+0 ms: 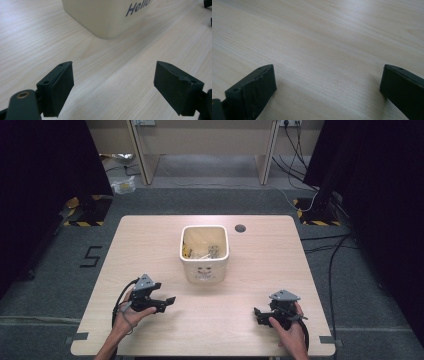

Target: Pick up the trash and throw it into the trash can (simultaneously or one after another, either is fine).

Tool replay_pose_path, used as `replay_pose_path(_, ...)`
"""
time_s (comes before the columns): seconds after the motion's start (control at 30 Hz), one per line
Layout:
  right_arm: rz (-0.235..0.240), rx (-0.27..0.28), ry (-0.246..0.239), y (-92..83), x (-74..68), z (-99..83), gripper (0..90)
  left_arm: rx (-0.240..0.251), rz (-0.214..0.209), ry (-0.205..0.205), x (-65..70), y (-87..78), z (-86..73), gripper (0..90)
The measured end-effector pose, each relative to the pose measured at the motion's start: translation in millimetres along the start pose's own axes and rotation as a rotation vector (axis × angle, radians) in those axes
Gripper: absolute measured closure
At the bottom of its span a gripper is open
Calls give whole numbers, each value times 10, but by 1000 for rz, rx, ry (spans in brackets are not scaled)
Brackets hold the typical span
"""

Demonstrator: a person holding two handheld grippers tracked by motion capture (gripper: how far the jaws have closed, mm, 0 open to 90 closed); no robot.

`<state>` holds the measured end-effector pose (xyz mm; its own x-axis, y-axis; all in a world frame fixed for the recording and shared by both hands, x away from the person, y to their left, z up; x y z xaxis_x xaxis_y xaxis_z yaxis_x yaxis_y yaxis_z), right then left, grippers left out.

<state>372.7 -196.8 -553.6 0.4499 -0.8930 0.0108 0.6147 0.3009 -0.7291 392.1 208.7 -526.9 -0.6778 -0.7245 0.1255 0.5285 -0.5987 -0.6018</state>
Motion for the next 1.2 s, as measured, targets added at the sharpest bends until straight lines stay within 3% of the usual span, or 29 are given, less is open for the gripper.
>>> replay_pose_path(0.47,0,0,0,0,0,0,6,-52,10,17,53,-16,-232,157)
replay_pose_path(0.67,-1,0,0,0,0,0,7,-97,10,38,115,-10,-368,157)
replay_pose_path(0.97,-1,1,-1,0,0,0,7,-96,56,89,172,-23,-421,153)
replay_pose_path(1.2,-3,2,-2,-1,0,-1,7,-99,68,81,180,-28,-426,147)
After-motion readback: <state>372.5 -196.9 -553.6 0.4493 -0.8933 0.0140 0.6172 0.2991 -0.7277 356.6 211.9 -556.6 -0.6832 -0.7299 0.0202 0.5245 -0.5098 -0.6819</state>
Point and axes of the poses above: each handheld gripper's, and its own axes: y roughly forward along the jaws, z roughly out of its top, x roughly to its right, the point moved 5 cm from there along y, roughly forward along the jaws, and after that the axes turned 1 degree about -x, right-handed, at the moved point
